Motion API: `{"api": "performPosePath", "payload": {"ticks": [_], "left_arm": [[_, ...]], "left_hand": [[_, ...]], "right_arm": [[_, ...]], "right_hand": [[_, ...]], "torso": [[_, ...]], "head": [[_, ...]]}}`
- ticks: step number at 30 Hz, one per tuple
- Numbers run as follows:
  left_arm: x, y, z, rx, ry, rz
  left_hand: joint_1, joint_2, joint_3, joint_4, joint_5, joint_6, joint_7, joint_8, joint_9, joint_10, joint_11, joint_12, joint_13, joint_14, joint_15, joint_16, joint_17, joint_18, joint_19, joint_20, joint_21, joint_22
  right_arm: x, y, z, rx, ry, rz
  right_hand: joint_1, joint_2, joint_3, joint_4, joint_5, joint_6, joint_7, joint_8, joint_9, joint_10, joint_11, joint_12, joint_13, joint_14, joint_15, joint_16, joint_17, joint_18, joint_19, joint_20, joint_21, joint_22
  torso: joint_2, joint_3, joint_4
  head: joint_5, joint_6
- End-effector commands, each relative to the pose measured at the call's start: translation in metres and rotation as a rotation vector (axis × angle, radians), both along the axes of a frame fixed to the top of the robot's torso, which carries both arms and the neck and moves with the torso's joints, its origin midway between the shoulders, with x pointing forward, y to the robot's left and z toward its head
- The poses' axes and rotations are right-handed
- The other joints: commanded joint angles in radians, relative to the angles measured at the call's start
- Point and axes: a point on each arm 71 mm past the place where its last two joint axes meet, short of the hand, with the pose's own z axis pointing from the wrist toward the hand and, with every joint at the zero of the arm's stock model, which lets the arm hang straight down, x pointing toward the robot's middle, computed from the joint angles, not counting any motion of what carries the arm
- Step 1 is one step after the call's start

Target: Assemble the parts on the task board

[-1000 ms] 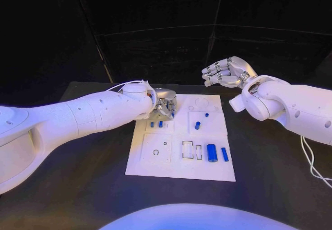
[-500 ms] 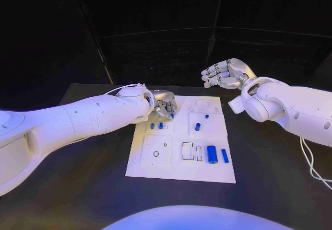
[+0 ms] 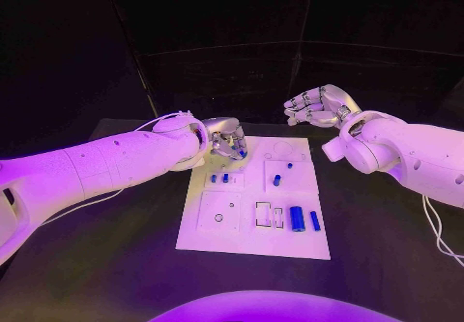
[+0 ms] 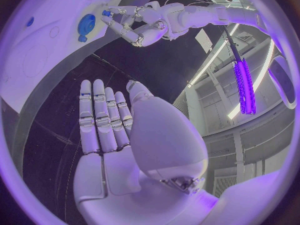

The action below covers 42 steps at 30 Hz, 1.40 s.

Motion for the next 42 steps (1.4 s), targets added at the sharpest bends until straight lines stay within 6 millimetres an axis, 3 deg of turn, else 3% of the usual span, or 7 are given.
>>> {"api": "performPosePath", "payload": {"ticks": [1, 7, 15, 21, 27, 42], "left_arm": [[-0.001, 0.007, 0.003, -0.023, 0.008, 0.015], [-0.001, 0.021, 0.002, 0.002, 0.036, 0.04], [0.002, 0.035, -0.005, 0.037, 0.074, 0.071], [0.003, 0.039, -0.011, 0.051, 0.093, 0.082], [0.004, 0.041, -0.017, 0.069, 0.11, 0.088], [0.003, 0.043, -0.025, 0.094, 0.149, 0.086]], "left_hand": [[0.0, -0.012, 0.007, -0.002, -0.002, 0.009, 0.0, -0.006, -0.002, 0.011, -0.002, -0.006, 0.002, 0.013, 0.006, 0.004, 0.0, -0.006, 0.002, 0.005, 0.008, 0.003], [0.0, -0.014, 0.01, -0.004, -0.002, 0.01, 0.0, -0.007, -0.002, 0.013, -0.002, -0.007, 0.002, 0.013, 0.006, 0.004, 0.0, -0.006, 0.003, 0.005, 0.012, 0.006], [-0.002, -0.016, 0.013, -0.006, -0.002, 0.012, 0.0, -0.008, -0.003, 0.015, -0.003, -0.008, 0.002, 0.012, 0.006, 0.004, -0.002, -0.006, 0.002, 0.005, 0.01, 0.006], [-0.003, -0.017, 0.013, -0.006, -0.002, 0.013, 0.0, -0.008, -0.003, 0.016, -0.003, -0.008, 0.002, 0.012, 0.006, 0.003, -0.003, -0.006, 0.002, 0.005, 0.011, 0.007], [-0.003, -0.017, 0.013, -0.006, -0.002, 0.013, 0.0, -0.008, -0.003, 0.016, -0.003, -0.008, 0.002, 0.012, 0.006, 0.003, -0.003, -0.006, 0.002, 0.005, 0.011, 0.007], [-0.007, -0.019, 0.016, -0.007, -0.002, 0.015, -0.001, -0.009, -0.004, 0.019, -0.003, -0.01, 0.003, 0.011, 0.006, 0.002, -0.006, -0.006, 0.001, 0.006, 0.013, 0.009]], "right_arm": [[0.0, 0.001, 0.002, 0.002, -0.008, 0.009], [0.001, 0.001, 0.001, 0.001, -0.006, 0.008], [0.001, 0.002, 0.001, 0.001, -0.005, 0.01], [0.001, 0.002, 0.001, 0.0, -0.003, 0.009], [0.002, 0.003, 0.001, 0.0, -0.003, 0.01], [0.002, 0.001, 0.0, -0.003, 0.003, 0.003]], "right_hand": [[-0.009, 0.004, 0.005, -0.002, 0.006, -0.001, 0.01, 0.006, -0.001, 0.003, 0.0, -0.004, -0.001, 0.005, 0.004, -0.007, -0.001, 0.004, 0.009, -0.001, -0.006, -0.001], [-0.009, 0.004, 0.007, -0.002, 0.007, -0.001, 0.01, 0.006, -0.001, 0.003, -0.001, -0.004, -0.002, 0.005, 0.004, -0.007, -0.002, 0.004, 0.009, -0.001, -0.006, -0.001], [-0.009, 0.004, 0.007, -0.002, 0.007, -0.001, 0.01, 0.006, -0.001, 0.003, -0.001, -0.004, -0.002, 0.005, 0.004, -0.007, -0.002, 0.004, 0.009, -0.001, -0.006, -0.001], [-0.009, 0.004, 0.007, -0.002, 0.007, -0.001, 0.01, 0.006, -0.001, 0.003, -0.001, -0.004, -0.002, 0.005, 0.004, -0.007, -0.002, 0.004, 0.009, -0.001, -0.006, -0.001], [-0.009, 0.004, 0.007, -0.002, 0.007, -0.001, 0.01, 0.006, -0.001, 0.003, -0.001, -0.004, -0.002, 0.005, 0.004, -0.007, -0.002, 0.004, 0.009, -0.001, -0.006, -0.001], [-0.01, 0.005, 0.009, -0.001, 0.007, -0.001, 0.011, 0.006, -0.001, 0.002, 0.0, -0.004, -0.002, 0.005, 0.004, -0.008, -0.002, 0.004, 0.009, -0.001, -0.008, -0.001]], "torso": [[0.001, 0.0002, -0.0001], [0.003, 0.0005, 0.0022], [0.002, 0.0006, -0.0036], [0.002, -0.0004, -0.0032], [0.002, 0.0017, -0.0016], [0.002, 0.0012, -0.003]], "head": [[-0.001, -0.001], [0.0, -0.002], [0.004, -0.004], [0.003, -0.005], [0.002, -0.005], [0.0, -0.003]]}}
